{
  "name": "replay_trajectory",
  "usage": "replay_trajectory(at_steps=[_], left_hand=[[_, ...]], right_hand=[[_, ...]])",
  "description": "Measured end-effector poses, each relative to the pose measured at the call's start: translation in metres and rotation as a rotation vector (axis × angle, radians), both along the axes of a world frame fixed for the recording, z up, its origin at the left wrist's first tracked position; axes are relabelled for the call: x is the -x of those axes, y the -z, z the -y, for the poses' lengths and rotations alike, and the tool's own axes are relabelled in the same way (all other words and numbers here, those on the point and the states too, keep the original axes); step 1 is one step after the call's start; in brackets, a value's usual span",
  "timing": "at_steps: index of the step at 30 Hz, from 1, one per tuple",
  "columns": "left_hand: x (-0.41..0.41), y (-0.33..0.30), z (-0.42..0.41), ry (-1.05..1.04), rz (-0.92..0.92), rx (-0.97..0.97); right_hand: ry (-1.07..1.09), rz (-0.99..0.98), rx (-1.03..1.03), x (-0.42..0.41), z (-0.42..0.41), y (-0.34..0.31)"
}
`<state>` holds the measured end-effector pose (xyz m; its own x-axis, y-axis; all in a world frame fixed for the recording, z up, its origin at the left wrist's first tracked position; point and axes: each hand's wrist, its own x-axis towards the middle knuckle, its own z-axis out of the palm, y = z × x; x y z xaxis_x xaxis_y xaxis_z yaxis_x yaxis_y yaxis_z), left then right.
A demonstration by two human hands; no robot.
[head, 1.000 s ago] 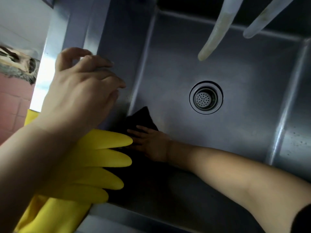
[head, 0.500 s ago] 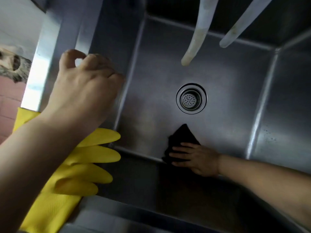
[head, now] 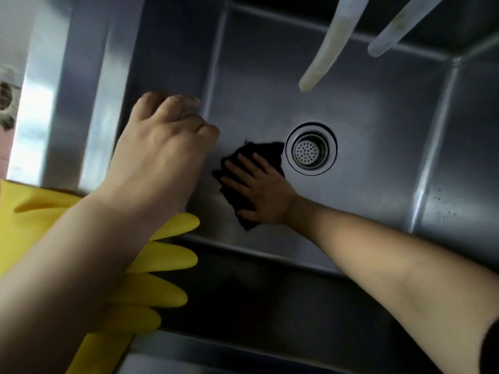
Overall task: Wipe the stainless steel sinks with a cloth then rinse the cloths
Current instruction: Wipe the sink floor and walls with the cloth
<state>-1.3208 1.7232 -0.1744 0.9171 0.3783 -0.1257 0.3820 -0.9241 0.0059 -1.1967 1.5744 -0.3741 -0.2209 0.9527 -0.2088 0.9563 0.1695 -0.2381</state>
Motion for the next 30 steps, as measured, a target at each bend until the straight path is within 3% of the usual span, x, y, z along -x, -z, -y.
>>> replay_trajectory(at_steps=[7, 13, 18, 24, 27, 30], left_hand=[[0.003, 0.012, 0.0, -0.007, -0.024, -0.005], [0.003, 0.015, -0.003, 0.005, 0.002, -0.023], [0.002, 0.019, -0.004, -0.003, -0.048, -0.021], [0.001, 0.019, -0.002, -0.012, -0.008, -0.023], [0.0, 0.015, 0.0, -0.024, 0.012, 0.004], [0.0, 0.012, 0.002, -0.017, 0.017, -0.002]], right_hand=[[0.519, 0.064, 0.027, 0.005, -0.07, 0.002], [0.071, -0.045, 0.028, 0.077, -0.026, 0.0], [-0.202, -0.168, 0.104, 0.087, 0.009, -0.004], [-0.111, -0.606, 0.171, 0.07, 0.042, -0.019], [-0.059, -0.609, 0.224, 0.048, 0.075, -0.028], [-0.083, -0.495, 0.28, 0.01, 0.117, -0.036]])
